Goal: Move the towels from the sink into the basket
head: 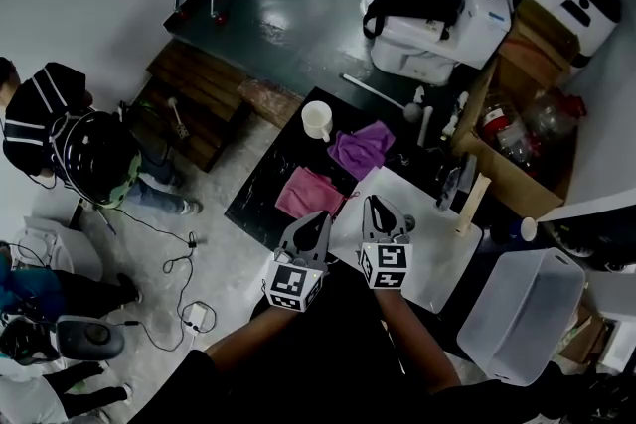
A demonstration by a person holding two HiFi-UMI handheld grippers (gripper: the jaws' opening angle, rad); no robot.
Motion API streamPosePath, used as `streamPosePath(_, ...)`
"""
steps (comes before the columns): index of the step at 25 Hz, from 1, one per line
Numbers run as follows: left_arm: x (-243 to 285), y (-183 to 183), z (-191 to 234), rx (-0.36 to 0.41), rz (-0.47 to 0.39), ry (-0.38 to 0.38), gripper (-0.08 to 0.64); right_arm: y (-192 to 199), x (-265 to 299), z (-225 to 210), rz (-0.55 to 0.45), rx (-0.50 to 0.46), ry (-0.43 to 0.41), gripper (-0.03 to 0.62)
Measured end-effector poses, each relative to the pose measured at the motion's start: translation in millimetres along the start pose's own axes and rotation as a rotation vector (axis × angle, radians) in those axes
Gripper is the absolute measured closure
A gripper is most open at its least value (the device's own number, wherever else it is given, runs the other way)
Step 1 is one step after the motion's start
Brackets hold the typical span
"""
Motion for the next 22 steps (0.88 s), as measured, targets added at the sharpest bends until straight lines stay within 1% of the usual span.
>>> streamPosePath(4, 15, -6, 8, -0.007, 0.006, 0.013, 0.557, -9, 23, -8, 0.007, -0.009, 0.000, 0.563)
streamPosePath(7, 27, -9, 14, -0.008, 0.016, 0.025, 0.557, -12, 42, -14, 0.033, -0.018, -0.004, 0.533)
streamPosePath(14, 48, -18, 29, -0.022, 0.044, 0.061, 0.557, -20, 96, -32, 0.120, -0.040, -0.016, 0.419)
streamPosePath(18, 60, -7, 41, -0.025, 0.070, 0.065, 0.557, -12, 130, -44, 0.194, -0.021, -0.042, 0.369)
streamPosePath(20, 66, -4, 47, -0.022, 0.068, 0.076, 0.557, -8, 145, -49, 0.224, -0.006, -0.042, 0.327)
streamPosePath(22, 72, -4, 52, -0.019, 0.072, 0.084, 0.557, -7, 158, -54, 0.245, -0.019, -0.029, 0.310)
Point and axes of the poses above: the fingertips, and each gripper's own axes: x forward along the fingers, z to its left, y out of its underside, the point moved 9 cm from there along -x, backward along the fingers, and after that the axes turned 11 degrees about z, right-handed, at the moved point
